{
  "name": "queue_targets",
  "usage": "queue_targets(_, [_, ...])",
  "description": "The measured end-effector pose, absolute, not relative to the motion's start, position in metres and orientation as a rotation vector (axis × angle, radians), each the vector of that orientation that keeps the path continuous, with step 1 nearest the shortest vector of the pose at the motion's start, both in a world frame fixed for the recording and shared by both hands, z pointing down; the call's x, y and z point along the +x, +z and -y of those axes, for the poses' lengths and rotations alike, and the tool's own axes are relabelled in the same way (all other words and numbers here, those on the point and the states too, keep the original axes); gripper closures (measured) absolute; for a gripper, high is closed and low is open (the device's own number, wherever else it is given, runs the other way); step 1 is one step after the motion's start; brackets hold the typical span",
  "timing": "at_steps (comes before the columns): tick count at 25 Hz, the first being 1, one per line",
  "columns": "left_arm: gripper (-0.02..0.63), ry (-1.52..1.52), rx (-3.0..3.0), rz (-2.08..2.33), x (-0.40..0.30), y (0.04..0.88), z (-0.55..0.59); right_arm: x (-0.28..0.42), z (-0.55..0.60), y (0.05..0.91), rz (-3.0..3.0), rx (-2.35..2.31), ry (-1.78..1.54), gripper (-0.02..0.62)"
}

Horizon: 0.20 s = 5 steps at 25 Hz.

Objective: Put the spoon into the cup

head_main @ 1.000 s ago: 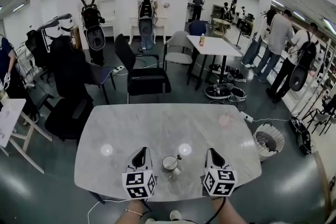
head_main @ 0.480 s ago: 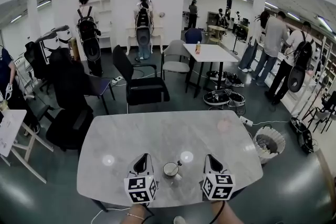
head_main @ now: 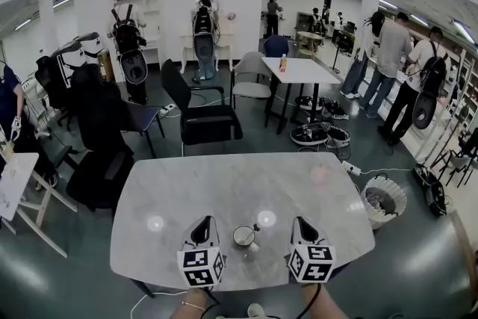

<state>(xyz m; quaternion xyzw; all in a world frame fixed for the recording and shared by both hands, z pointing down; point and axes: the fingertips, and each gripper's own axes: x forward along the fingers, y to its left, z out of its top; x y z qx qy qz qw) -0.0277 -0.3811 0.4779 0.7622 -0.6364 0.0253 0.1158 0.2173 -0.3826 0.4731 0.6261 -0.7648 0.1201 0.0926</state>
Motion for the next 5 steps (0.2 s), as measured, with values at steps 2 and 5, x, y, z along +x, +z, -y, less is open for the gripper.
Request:
queue_targets(2, [0.588, 0.074, 2.230, 1.863, -0.0287, 0.4792, 0.3814, 0.2164, 0.3825, 0.4744, 2.269, 1.857, 0.357, 0.565])
queue_targets(5, [0.588, 0.074, 2.227, 1.863, -0.0286, 0.4807, 0.3821, 0.2184, 0.3826, 0.4756, 2.266, 1.858, 0.359, 0.565])
